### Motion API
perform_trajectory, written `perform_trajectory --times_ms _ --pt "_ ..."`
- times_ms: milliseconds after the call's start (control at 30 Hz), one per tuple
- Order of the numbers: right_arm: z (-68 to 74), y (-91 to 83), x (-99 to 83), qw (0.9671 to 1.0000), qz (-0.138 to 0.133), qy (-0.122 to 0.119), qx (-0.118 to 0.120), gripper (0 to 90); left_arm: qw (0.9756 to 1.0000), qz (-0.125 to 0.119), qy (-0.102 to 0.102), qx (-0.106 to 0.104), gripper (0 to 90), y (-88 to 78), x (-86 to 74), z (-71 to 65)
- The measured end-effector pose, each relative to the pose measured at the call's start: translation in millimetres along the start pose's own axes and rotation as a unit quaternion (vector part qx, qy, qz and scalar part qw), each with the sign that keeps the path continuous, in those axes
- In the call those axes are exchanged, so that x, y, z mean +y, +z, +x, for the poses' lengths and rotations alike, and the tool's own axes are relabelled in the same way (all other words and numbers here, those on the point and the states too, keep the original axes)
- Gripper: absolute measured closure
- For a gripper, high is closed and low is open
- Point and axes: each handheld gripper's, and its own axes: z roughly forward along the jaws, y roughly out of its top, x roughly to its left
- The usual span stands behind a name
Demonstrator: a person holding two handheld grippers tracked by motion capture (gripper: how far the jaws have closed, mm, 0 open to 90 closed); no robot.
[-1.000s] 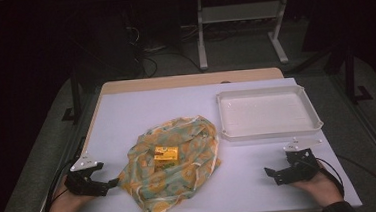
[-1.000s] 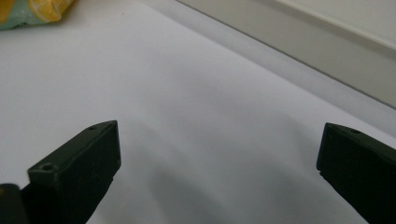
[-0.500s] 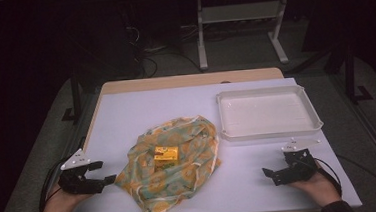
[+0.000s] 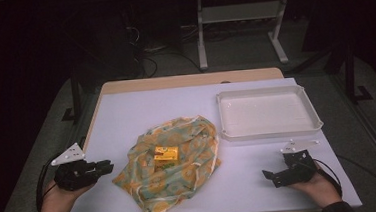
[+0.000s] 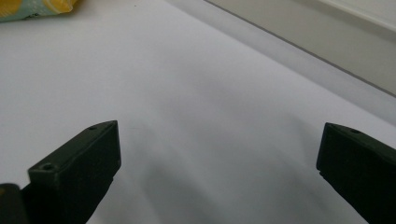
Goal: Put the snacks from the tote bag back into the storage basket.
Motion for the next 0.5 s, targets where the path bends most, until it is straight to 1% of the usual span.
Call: perform_trajectory --times_ms 33,100,133,333,400,500 --pt "-0.1 0.1 0.1 1.0 0.001 -0.002 0.0 0.0 1.0 -0.004 -0.003 -0.008 82.5 -1.6 2.7 -2.0" --pt "0.3 0.6 0.5 1.0 0.002 0.0 0.0 0.0 0.9998 -0.009 -0.004 -0.016 88.6 -3.0 5.5 -4.4" --pt "0.4 0.8 0.6 1.0 0.003 0.001 0.0 0.0 0.9997 -0.011 -0.003 -0.021 89.5 -3.5 7.1 -5.6" --pt "0.5 1.5 0.1 1.0 0.007 -0.002 0.001 0.0 0.9993 -0.016 0.007 -0.032 89.7 -1.9 15.2 -14.0" --pt "0.7 1.7 0.2 1.0 0.008 -0.003 0.001 0.0 0.999 -0.018 0.017 -0.038 89.7 1.5 20.2 -18.6" --pt "1.2 1.8 0.6 1.0 0.009 -0.001 0.0 0.0 0.9987 -0.018 0.022 -0.042 89.7 3.6 23.9 -21.6"
